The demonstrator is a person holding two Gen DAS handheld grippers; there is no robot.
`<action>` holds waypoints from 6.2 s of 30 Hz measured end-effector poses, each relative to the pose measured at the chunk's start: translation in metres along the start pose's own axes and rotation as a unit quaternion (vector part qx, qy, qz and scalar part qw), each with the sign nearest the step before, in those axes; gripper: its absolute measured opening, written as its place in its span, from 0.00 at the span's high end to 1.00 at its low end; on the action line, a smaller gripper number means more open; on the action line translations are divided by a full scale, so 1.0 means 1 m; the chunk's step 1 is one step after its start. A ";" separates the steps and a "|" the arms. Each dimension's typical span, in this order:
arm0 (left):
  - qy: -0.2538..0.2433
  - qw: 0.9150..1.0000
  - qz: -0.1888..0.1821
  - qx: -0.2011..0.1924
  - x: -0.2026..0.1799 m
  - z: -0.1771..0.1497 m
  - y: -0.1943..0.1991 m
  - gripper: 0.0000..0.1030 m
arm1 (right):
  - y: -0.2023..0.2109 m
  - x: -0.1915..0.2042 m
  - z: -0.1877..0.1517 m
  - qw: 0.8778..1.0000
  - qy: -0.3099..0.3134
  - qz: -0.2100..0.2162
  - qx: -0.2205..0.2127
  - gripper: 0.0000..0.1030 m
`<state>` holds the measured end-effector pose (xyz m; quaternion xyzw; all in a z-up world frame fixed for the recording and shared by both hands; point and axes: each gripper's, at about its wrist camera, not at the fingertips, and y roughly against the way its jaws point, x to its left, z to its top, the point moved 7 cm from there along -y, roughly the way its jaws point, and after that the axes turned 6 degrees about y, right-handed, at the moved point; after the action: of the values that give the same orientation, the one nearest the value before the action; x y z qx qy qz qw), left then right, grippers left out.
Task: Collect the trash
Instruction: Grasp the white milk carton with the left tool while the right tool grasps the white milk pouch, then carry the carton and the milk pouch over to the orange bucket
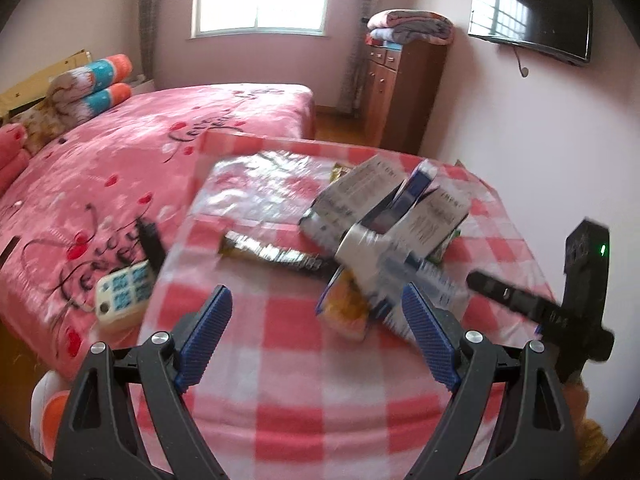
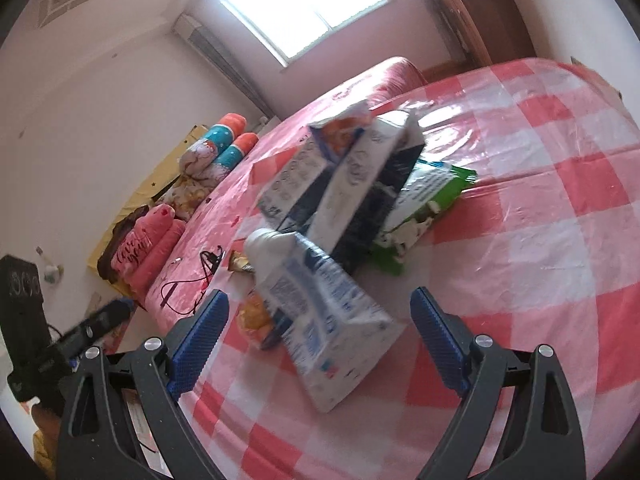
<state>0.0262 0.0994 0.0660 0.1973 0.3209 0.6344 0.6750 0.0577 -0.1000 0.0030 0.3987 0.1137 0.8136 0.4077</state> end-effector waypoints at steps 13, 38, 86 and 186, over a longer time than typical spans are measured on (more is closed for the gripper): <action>-0.190 0.980 -0.007 0.061 -0.070 0.048 -0.113 0.15 | -0.026 -0.011 0.000 0.998 -0.005 0.038 0.050 0.12; -0.217 0.968 0.010 0.125 -0.063 0.054 -0.208 0.34 | -0.054 0.008 -0.006 0.995 0.018 0.048 0.083 0.16; 0.067 0.995 0.011 0.077 0.088 -0.095 0.030 0.35 | -0.068 0.088 -0.071 0.932 0.306 -0.130 0.143 0.18; 0.252 0.961 0.115 0.014 0.292 -0.204 0.092 0.35 | -0.138 0.238 -0.115 0.925 0.331 -0.072 0.174 0.27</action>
<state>-0.1832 0.3682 -0.0712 0.0763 0.4648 0.7322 0.4919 -0.0320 0.1843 -0.0101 0.1624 0.4100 0.8353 0.3285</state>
